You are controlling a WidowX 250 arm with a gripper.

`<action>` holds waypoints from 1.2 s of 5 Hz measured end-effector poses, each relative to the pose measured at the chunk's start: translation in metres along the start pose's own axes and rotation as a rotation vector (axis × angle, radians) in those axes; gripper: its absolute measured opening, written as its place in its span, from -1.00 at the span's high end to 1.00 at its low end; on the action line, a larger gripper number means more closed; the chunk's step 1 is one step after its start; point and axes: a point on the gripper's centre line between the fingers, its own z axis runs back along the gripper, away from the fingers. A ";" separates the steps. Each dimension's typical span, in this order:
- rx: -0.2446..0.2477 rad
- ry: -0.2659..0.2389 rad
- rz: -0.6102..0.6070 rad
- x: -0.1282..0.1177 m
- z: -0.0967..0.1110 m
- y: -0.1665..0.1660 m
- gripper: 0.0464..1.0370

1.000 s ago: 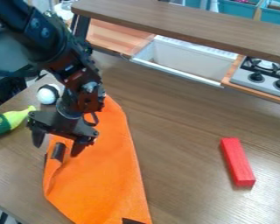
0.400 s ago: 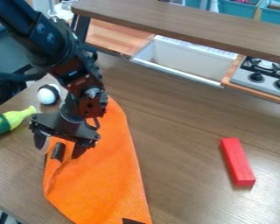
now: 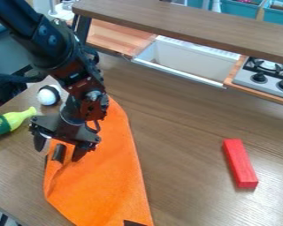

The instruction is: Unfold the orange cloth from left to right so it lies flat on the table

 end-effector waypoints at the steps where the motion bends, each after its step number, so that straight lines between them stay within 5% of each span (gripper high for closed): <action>1: 0.014 0.023 -0.012 -0.003 -0.005 0.004 -0.92; 3: 0.045 0.065 -0.022 -0.006 -0.015 0.009 -0.82; 5: 0.033 0.079 -0.031 -0.004 -0.016 0.009 0.36; 6: 0.024 0.095 -0.023 -0.003 -0.014 0.009 0.76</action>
